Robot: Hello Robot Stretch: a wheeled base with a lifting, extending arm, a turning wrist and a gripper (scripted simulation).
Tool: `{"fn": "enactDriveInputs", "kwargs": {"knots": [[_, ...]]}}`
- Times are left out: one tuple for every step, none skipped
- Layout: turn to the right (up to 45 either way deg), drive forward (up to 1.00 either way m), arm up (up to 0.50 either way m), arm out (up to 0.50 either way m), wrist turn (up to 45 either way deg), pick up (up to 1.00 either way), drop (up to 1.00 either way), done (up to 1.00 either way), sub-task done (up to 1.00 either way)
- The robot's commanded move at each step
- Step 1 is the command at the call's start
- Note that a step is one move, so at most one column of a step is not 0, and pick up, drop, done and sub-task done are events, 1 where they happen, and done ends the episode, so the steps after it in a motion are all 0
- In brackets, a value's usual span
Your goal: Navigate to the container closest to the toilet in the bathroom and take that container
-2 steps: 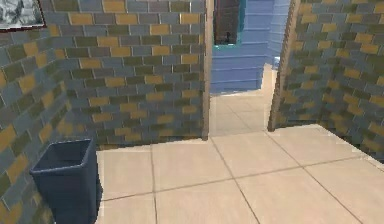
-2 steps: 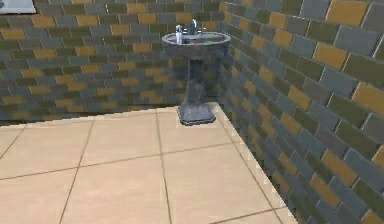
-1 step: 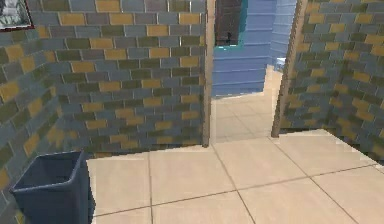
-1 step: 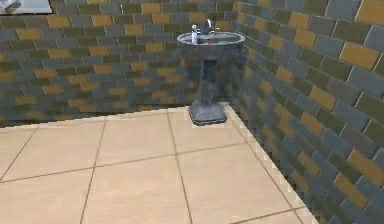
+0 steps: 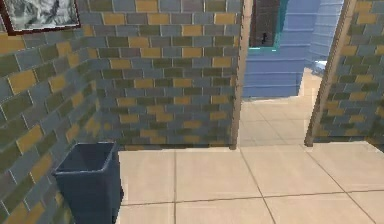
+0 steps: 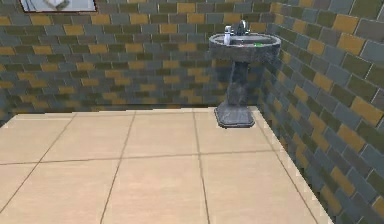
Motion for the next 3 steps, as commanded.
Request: {"fn": "enactDriveInputs", "kwargs": {"knots": [[0.0,0.20,0.00,0.00,0.0,0.00,0.00,0.00,0.00],[-45.0,0.00,0.00,0.00,0.0,0.00,0.00,0.00,0.00],[-45.0,0.00,0.00,0.00,0.0,0.00,0.00,0.00,0.00]]}}
